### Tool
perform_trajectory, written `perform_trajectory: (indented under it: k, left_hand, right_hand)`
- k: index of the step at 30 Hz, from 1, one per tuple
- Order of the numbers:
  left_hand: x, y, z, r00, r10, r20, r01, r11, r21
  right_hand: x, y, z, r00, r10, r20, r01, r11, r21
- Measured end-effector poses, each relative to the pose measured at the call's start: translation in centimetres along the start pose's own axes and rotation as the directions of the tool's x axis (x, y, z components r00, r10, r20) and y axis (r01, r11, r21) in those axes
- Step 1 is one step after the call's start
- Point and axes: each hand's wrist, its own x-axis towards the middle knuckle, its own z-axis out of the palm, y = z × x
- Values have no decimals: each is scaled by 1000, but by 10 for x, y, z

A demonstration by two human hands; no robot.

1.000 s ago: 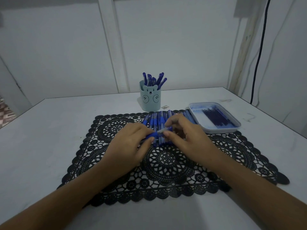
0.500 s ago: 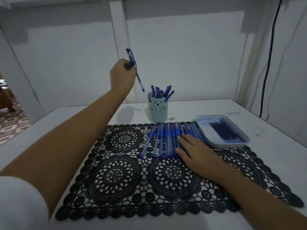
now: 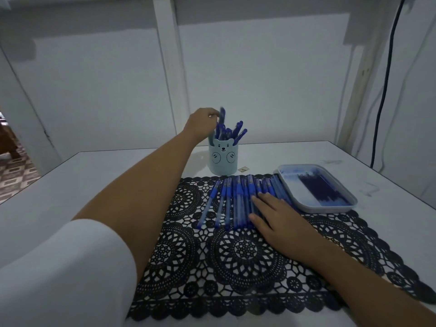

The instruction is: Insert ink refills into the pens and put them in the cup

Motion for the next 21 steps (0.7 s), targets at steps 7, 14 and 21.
perform_trajectory:
  k: [7,14,21]
  left_hand:
    - [-7,-10,-18,971,-231,58,238,960,-145]
    - [-74,-30,-13,947,-162,278,97,967,235]
    - [-120,-35,10,888,-208,410,-73,817,572]
  right_hand:
    - [0,0,-1,1000,-4,7,4,1000,-4]
    - [-1,-5,-5,1000,0,-4,0,1000,6]
    - [-3,-5,-6,1000,-13,-9,13,1000,11]
